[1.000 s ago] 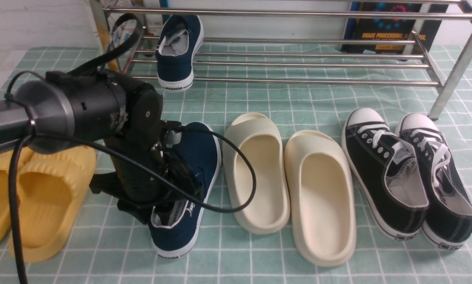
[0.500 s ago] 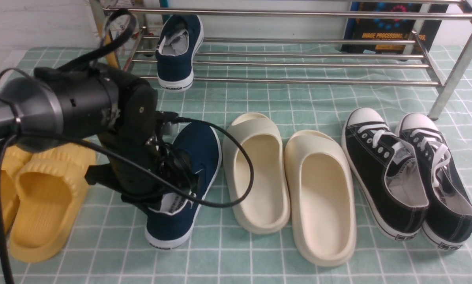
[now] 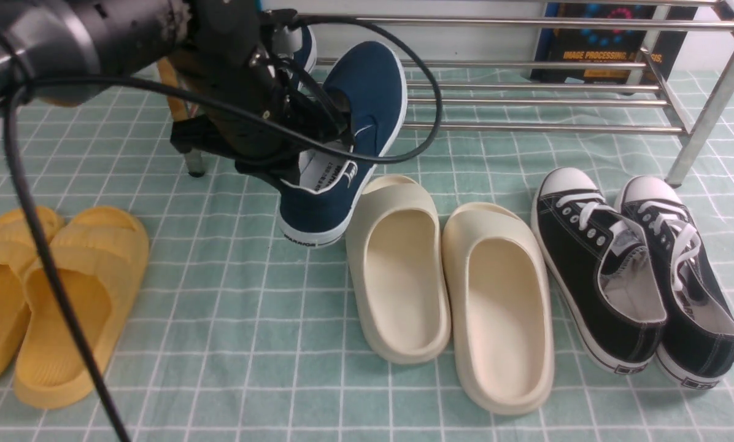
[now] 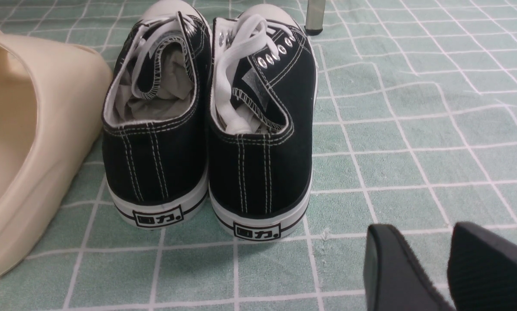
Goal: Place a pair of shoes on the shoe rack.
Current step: Use the left arm to put a shoe into the shoe rack
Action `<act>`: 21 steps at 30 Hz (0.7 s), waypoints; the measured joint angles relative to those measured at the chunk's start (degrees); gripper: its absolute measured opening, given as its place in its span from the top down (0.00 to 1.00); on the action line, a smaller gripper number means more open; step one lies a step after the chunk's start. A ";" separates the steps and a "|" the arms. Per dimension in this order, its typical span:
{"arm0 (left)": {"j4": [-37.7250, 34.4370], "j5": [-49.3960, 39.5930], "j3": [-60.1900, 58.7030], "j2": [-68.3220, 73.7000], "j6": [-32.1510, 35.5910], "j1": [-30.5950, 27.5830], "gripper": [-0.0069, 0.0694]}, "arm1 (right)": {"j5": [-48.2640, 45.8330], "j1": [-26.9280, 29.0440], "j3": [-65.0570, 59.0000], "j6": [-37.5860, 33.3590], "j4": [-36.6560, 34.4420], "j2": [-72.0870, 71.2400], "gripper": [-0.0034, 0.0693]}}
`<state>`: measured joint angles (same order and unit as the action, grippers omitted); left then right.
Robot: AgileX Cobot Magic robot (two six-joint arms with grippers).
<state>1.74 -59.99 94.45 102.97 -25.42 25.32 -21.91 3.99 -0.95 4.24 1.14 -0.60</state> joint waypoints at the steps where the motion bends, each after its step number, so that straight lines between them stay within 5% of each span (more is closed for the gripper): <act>1: 0.00 0.00 0.00 0.35 0.00 0.00 0.91 | 0.00 0.00 0.00 0.00 0.00 0.00 0.62; 21: -6.23 5.87 23.61 20.44 -5.12 -5.55 0.91 | 0.00 0.00 0.00 0.00 0.00 0.00 0.62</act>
<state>-4.49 -54.12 118.07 123.42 -30.54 19.77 -21.91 3.99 -0.95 4.24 1.14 -0.60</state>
